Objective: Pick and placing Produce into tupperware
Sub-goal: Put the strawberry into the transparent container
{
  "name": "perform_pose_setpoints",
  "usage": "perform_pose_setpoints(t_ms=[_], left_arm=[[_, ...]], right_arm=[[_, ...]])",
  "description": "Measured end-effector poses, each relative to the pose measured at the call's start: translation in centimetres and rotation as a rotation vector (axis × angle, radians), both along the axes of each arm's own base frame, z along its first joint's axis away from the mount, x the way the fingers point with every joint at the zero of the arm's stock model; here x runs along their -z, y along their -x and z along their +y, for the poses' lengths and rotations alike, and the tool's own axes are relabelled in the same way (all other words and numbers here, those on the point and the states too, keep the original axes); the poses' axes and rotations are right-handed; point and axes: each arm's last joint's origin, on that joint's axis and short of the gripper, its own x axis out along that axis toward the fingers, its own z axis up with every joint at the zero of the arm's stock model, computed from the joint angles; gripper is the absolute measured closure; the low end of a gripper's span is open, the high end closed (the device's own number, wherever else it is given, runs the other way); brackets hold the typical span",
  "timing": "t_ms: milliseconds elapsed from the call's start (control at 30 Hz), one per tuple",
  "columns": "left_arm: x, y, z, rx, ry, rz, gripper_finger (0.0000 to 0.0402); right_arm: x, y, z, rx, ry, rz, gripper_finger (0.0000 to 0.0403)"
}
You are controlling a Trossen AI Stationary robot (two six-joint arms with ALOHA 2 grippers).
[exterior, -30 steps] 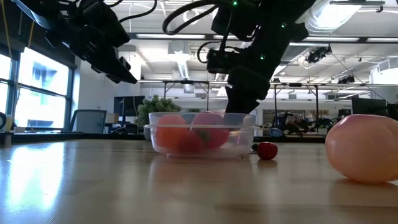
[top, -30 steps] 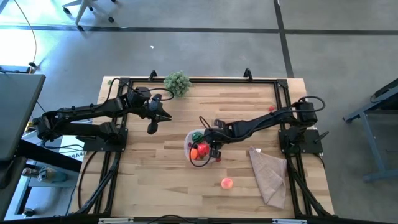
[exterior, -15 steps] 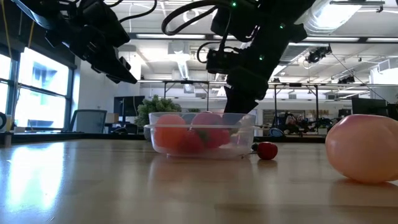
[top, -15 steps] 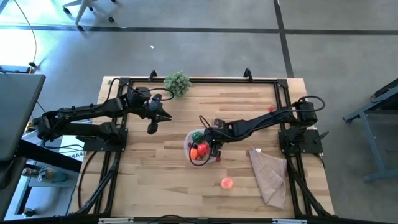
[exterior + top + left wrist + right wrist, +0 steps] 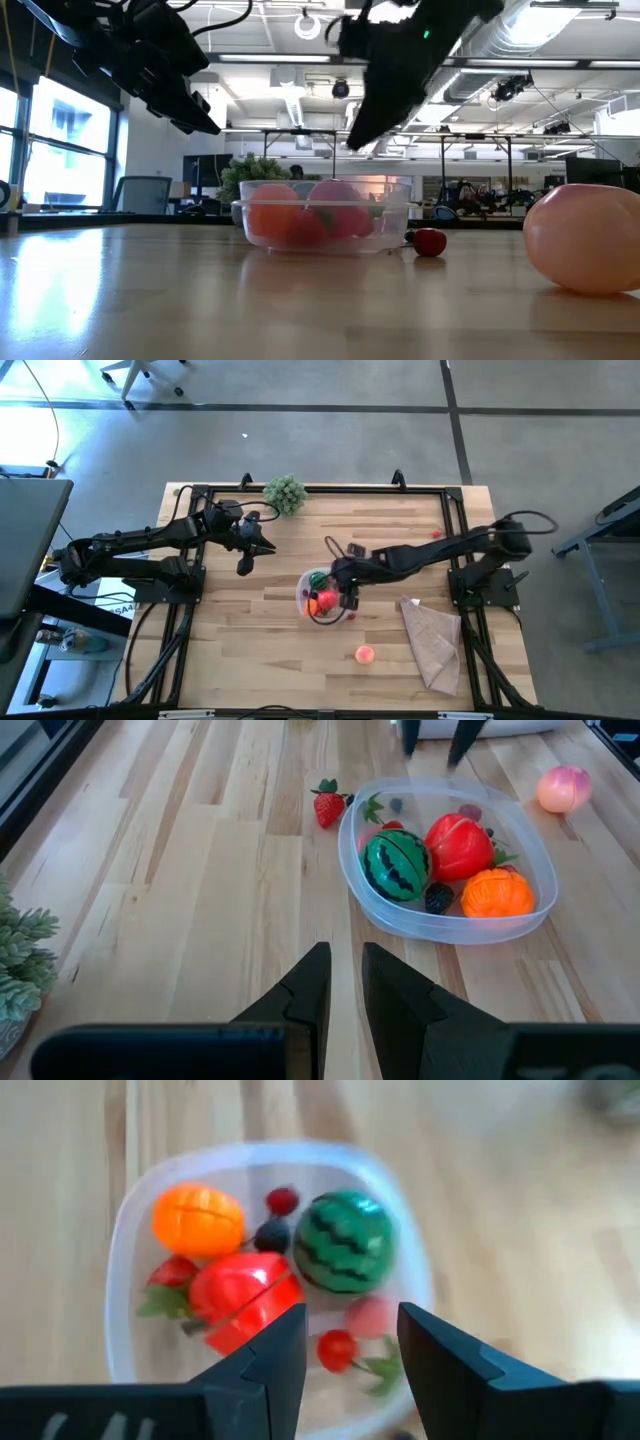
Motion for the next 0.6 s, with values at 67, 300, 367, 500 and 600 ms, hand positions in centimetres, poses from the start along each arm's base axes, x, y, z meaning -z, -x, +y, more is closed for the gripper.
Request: perform_pose_setpoints(t_ms=[67, 300, 367, 500, 600], left_arm=[[0.0, 0.0, 0.0, 0.000, 0.000, 0.000, 0.0350], [0.0, 0.0, 0.0, 0.000, 0.000, -0.001, 0.0350], [0.0, 0.0, 0.0, 0.000, -0.001, -0.001, 0.0350], [0.0, 0.0, 0.0, 0.000, 0.000, -0.001, 0.0350], [0.0, 0.0, 0.0, 0.000, -0.001, -0.001, 0.0350]], right_arm=[[-1.8, 1.0, -0.1, 0.018, 0.040, -0.026, 0.0254], [-3.2, 5.4, -0.7, 0.136, 0.144, -0.127, 0.0254], [-1.5, 6.6, -1.1, 0.159, 0.120, -0.161, 0.0253], [2.2, 8.2, -2.2, 0.170, 0.066, -0.241, 0.0253], [3.4, 8.7, -2.5, 0.134, 0.055, -0.325, 0.0253]])
